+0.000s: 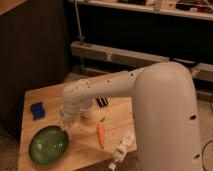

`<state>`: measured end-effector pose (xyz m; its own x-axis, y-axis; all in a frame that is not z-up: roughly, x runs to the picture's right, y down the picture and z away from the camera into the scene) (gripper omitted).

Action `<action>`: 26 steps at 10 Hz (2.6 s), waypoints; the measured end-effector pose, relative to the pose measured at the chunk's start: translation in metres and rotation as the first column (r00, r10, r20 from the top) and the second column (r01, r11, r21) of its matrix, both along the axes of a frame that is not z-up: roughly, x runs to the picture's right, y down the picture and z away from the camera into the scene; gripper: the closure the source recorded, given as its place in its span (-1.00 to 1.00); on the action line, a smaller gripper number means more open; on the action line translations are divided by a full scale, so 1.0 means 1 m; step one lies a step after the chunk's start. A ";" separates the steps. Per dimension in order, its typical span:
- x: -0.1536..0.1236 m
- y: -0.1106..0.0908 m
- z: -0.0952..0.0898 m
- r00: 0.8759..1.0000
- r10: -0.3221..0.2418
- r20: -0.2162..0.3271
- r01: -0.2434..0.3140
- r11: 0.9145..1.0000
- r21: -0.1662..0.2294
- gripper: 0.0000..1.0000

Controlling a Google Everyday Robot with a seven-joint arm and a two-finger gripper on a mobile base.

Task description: Drag the ceramic bowl in a circle

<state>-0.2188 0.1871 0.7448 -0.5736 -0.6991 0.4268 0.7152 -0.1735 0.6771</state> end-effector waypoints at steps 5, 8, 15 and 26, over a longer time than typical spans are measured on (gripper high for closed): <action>-0.003 0.013 0.010 1.000 -0.013 0.007 0.013 1.000 0.007 -0.20; -0.004 0.021 0.017 1.000 -0.027 0.005 0.027 1.000 0.003 -0.20; -0.007 0.037 0.035 0.999 -0.050 -0.023 0.049 0.999 -0.020 -0.19; -0.037 0.030 0.019 0.997 -0.077 0.001 0.077 0.997 0.028 0.71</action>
<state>-0.2561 0.2172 0.7635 -0.6272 -0.6645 0.4063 0.6973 -0.2466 0.6730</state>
